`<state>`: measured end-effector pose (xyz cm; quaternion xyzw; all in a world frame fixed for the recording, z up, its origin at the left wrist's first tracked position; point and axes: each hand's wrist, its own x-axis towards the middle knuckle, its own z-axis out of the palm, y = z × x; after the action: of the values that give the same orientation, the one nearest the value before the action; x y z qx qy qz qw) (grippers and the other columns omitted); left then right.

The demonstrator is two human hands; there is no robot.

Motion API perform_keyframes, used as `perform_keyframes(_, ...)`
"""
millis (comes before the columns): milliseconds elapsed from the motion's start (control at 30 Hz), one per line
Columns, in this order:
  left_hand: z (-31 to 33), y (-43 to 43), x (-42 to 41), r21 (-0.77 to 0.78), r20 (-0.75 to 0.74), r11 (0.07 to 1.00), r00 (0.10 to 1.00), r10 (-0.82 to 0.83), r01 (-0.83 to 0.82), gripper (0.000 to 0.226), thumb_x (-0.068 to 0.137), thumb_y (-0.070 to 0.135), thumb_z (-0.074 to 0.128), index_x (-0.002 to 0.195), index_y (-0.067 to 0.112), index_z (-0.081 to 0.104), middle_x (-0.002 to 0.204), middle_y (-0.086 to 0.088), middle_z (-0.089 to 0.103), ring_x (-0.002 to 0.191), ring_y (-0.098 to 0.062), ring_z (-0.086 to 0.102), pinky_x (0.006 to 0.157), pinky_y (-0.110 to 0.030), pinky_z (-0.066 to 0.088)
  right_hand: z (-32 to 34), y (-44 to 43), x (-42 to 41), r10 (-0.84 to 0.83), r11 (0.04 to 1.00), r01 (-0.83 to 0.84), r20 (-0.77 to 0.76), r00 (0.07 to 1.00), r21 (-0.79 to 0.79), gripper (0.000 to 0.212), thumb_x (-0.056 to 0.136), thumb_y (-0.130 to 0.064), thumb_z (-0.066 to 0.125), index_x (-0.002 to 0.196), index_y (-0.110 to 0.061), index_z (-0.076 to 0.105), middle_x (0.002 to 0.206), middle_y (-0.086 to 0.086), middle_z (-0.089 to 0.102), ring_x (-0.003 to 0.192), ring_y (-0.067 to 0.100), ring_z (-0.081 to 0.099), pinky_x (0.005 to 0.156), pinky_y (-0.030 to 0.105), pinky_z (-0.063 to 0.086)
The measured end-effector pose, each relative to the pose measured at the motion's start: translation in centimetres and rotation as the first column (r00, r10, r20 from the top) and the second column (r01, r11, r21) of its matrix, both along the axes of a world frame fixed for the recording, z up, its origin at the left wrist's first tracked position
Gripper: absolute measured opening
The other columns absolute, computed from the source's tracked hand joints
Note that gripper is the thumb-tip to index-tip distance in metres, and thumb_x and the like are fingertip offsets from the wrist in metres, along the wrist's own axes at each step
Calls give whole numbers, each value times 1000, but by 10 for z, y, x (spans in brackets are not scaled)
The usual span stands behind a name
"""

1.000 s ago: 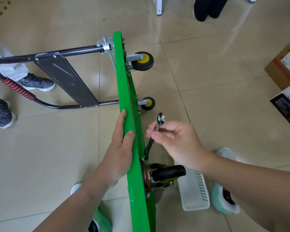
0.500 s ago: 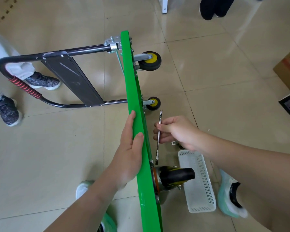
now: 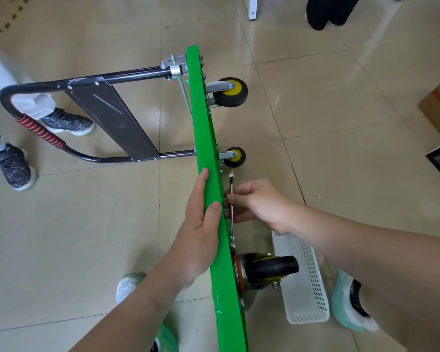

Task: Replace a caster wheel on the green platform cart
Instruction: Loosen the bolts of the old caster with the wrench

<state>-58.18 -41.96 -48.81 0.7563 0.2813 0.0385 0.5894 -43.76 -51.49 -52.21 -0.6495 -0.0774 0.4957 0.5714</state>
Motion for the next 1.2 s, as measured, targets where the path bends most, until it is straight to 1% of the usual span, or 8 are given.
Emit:
perform_keyframes(100,-2,1,-1,-7,-2,1000,1000,2,-2,59,112,25,34,155,61,13,166,23,23,149,4,29,128,-37,24,16,-13,-14,-10,999,1,197,980,45,17,94,-3,65,94,-17,75,90,6,78,87,20,75,82,33,61)
perform_keyframes(167,-2,1,-2,-3,-3,1000,1000,3,-3,59,112,25,34,156,59,13,166,22,23,150,3,28,128,-37,23,27,-31,-30,9,993,-52,373,928,104,28,92,0,67,88,-28,74,86,-6,78,87,8,74,84,24,58)
perform_keyframes(233,-1,0,-2,4,-2,1000,1000,-3,3,59,113,25,33,157,57,13,166,23,22,150,3,27,128,-36,22,34,-51,-49,32,979,-122,472,881,161,31,90,1,69,92,-30,74,86,-13,78,86,3,73,82,14,53)
perform_keyframes(367,-3,0,-1,4,6,1000,1000,3,-3,58,113,27,32,159,55,12,166,23,22,151,0,28,128,-40,24,23,-71,-69,-48,968,-123,645,762,218,26,84,-7,71,103,-25,75,97,-8,78,91,6,74,86,19,56)
perform_keyframes(500,-3,-1,0,1,-4,1000,1000,4,-4,58,113,28,31,159,55,11,166,22,23,150,-2,31,127,-41,26,17,-73,-67,-147,960,-20,561,815,280,23,84,-15,71,103,-27,76,101,-5,78,95,12,75,91,33,59)
perform_keyframes(733,-2,0,-1,2,-2,1000,1000,-13,13,58,113,28,32,159,54,11,165,24,22,149,3,29,127,-38,25,30,-68,-50,-247,931,88,432,867,355,27,88,12,64,101,-9,74,97,1,78,97,12,74,87,19,55)
perform_keyframes(900,-3,1,-2,0,-2,1000,1000,-20,20,58,113,29,32,158,57,9,165,26,20,150,3,27,128,-40,25,30,-50,-14,-223,969,173,330,917,174,20,90,0,68,96,-19,73,93,5,78,87,18,76,79,30,61)
perform_keyframes(1200,4,-1,-1,-18,-27,1000,999,-17,17,58,112,29,31,154,63,9,163,29,19,145,8,30,126,-33,26,8,-22,13,-154,988,155,57,986,0,8,95,-4,65,100,-2,71,86,12,76,80,28,76,71,33,62)
